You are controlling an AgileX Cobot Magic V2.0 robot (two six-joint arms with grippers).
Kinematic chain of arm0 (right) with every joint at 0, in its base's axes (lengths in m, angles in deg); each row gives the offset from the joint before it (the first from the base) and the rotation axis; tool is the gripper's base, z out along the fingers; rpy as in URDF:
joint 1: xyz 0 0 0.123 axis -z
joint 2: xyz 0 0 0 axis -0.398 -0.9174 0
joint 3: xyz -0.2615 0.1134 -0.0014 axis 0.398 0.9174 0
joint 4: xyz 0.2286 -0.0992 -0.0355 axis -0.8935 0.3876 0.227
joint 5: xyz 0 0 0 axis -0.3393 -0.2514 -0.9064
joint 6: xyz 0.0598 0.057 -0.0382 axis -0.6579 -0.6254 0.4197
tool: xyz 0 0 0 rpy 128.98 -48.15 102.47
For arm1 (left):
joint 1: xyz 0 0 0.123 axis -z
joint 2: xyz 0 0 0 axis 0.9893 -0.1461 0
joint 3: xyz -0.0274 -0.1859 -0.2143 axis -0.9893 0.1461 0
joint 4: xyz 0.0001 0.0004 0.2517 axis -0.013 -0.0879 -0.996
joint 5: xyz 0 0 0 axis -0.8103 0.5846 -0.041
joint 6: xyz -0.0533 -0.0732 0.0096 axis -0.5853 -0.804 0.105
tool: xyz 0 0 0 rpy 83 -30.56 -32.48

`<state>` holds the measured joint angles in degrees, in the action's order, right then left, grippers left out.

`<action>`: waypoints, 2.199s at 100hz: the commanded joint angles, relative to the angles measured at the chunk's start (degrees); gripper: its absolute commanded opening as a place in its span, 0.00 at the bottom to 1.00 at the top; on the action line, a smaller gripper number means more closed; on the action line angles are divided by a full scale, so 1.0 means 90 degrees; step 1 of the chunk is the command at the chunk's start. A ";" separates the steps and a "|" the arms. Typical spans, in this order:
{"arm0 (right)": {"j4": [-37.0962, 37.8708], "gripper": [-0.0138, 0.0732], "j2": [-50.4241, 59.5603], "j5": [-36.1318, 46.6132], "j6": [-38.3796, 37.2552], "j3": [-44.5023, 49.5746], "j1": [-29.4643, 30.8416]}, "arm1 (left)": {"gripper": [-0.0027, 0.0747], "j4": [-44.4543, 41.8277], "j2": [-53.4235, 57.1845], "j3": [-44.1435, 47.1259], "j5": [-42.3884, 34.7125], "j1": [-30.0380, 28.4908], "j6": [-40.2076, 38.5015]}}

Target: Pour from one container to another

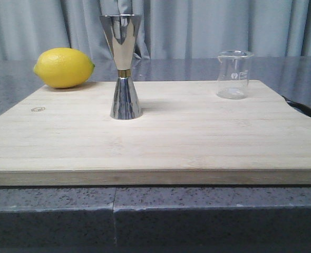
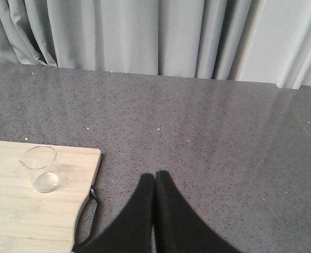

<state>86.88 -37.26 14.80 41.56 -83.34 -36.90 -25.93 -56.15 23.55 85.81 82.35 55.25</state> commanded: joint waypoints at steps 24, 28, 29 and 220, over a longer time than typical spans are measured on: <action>0.0398 0.08 0.0859 0.1431 0.0070 0.1009 0.0039 | 0.01 0.0006 0.0160 0.0025 -0.0450 0.0060 -0.0059; 0.0339 0.08 0.1141 0.1764 0.0070 0.1464 0.0118 | 0.01 0.0006 0.0160 0.0025 -0.0450 0.0060 -0.0059; 0.0327 0.08 0.1256 0.1816 0.0070 0.1543 0.0152 | 0.01 0.0006 0.0160 0.0025 -0.0450 0.0060 -0.0059; -0.1779 0.08 0.3443 0.4920 0.0751 0.6630 0.2207 | 0.01 0.0006 0.0160 0.0025 -0.0450 0.0060 -0.0059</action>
<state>70.15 -7.56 55.11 47.80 -25.27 -16.88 -25.93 -56.15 23.55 85.91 82.35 55.25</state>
